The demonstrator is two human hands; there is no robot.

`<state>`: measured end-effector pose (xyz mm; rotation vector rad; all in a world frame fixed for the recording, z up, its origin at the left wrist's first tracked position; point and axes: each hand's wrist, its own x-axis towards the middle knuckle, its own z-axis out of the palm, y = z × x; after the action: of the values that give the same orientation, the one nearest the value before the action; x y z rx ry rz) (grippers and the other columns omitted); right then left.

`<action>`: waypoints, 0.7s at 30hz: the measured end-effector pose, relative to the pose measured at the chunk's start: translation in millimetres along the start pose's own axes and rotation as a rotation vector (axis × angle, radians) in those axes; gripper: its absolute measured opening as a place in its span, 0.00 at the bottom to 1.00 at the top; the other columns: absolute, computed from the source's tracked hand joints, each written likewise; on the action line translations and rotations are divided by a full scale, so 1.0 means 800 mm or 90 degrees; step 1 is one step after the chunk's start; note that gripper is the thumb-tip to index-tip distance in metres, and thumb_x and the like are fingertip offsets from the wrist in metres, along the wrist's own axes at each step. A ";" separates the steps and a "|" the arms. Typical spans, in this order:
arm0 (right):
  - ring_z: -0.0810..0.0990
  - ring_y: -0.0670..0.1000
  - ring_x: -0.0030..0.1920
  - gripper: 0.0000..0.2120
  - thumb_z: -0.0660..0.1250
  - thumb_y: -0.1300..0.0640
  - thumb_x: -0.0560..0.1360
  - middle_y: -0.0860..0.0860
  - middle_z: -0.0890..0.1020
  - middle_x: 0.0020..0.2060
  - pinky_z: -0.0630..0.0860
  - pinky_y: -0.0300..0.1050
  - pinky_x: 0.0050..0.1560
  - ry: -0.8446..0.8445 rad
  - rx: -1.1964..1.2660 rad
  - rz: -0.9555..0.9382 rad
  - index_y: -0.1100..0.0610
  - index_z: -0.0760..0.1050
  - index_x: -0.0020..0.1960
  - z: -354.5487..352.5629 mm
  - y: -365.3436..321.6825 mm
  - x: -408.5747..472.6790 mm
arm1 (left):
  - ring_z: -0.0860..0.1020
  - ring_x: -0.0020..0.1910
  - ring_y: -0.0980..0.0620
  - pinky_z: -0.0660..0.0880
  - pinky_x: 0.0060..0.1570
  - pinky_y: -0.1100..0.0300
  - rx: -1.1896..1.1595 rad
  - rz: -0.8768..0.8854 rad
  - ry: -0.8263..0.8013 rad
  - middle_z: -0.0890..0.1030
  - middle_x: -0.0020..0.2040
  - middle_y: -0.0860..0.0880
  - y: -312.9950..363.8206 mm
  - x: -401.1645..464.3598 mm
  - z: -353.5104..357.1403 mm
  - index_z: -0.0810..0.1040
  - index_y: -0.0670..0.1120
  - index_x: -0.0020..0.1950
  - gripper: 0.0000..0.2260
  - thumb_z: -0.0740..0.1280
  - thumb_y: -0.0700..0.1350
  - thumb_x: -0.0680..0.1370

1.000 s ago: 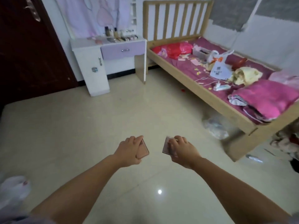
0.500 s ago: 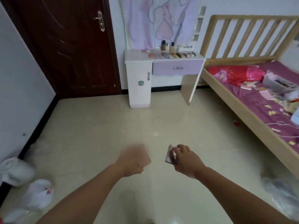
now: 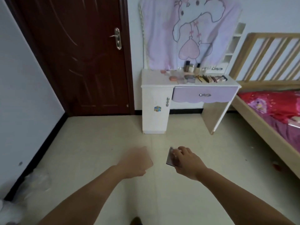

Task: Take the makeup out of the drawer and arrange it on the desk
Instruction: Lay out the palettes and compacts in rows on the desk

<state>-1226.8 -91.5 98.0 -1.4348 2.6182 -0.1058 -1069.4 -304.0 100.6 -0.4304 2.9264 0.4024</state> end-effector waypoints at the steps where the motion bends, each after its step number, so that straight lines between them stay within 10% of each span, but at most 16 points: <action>1: 0.66 0.55 0.66 0.30 0.64 0.48 0.70 0.53 0.67 0.67 0.72 0.47 0.59 0.000 0.013 0.014 0.50 0.61 0.70 -0.005 0.008 0.031 | 0.65 0.65 0.45 0.63 0.62 0.53 0.002 0.003 -0.004 0.63 0.67 0.46 -0.014 0.031 -0.012 0.48 0.50 0.76 0.43 0.69 0.58 0.69; 21: 0.67 0.56 0.64 0.30 0.63 0.46 0.69 0.53 0.68 0.64 0.74 0.48 0.55 -0.016 0.021 0.001 0.50 0.62 0.69 -0.094 0.281 0.571 | 0.61 0.70 0.46 0.63 0.66 0.55 -0.034 -0.014 -0.008 0.58 0.73 0.46 -0.137 0.607 -0.156 0.43 0.43 0.77 0.48 0.70 0.58 0.70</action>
<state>-1667.9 -355.9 95.6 -1.4144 2.5858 -0.1293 -1510.0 -566.7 99.9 -0.4651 2.9010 0.4784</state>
